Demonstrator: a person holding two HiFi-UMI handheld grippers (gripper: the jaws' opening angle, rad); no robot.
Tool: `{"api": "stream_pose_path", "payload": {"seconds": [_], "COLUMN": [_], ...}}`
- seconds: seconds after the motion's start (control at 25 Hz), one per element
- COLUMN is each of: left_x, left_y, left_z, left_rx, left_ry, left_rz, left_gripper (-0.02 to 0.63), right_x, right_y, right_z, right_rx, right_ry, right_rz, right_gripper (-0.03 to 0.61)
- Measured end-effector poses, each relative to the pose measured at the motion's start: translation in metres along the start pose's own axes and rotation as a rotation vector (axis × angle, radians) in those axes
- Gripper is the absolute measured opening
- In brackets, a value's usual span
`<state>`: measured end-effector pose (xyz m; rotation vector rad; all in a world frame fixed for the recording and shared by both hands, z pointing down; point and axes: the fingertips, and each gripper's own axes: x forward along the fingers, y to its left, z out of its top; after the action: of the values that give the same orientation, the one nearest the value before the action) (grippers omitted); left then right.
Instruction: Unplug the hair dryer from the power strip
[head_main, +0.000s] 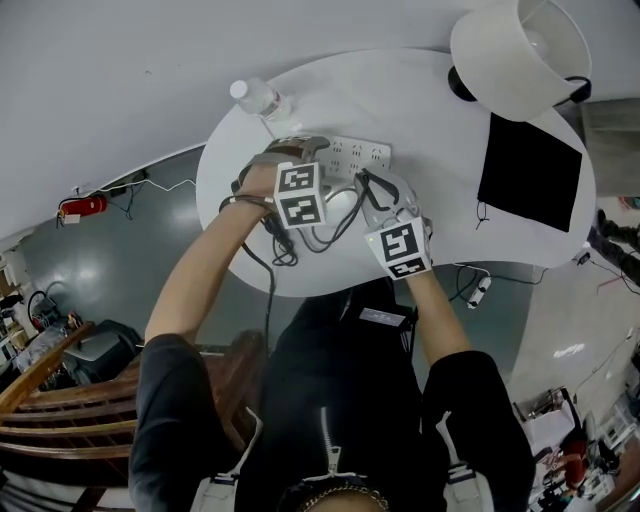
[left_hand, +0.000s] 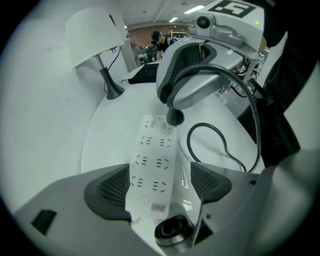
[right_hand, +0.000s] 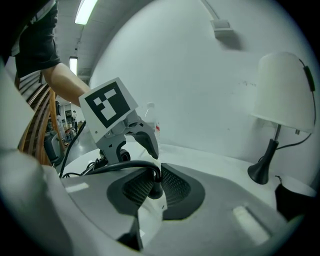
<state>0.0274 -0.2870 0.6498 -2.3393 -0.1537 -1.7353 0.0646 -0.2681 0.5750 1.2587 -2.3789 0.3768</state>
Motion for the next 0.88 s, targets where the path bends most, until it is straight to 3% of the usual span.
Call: {"api": "stream_pose_path", "payload": {"seconds": [0.16, 0.4, 0.44, 0.68, 0.88], "left_x": [-0.013, -0.046, -0.052, -0.083, -0.107], "left_y": [-0.007, -0.009, -0.008, -0.025, -0.043], "left_z": [-0.002, -0.010, -0.013, -0.027, -0.030], "left_rx": [-0.017, -0.076, -0.094, -0.276, -0.372], "left_ry": [-0.015, -0.056, -0.059, -0.128, -0.203], "left_rz": [0.037, 0.173, 0.201, 0.278, 0.320], "left_gripper": [0.360, 0.048, 0.027, 0.012, 0.014], "right_x": [-0.009, -0.021, -0.024, -0.043, -0.061], "right_y": [0.006, 0.017, 0.020, 0.037, 0.044], "right_z": [0.003, 0.012, 0.014, 0.019, 0.027], "right_rx": [-0.002, -0.006, -0.008, -0.012, -0.022], "right_ry": [-0.010, -0.016, -0.016, -0.026, -0.045], "right_rz": [-0.015, -0.040, -0.044, -0.066, -0.090], "right_gripper": [0.046, 0.046, 0.046, 0.046, 0.046]}}
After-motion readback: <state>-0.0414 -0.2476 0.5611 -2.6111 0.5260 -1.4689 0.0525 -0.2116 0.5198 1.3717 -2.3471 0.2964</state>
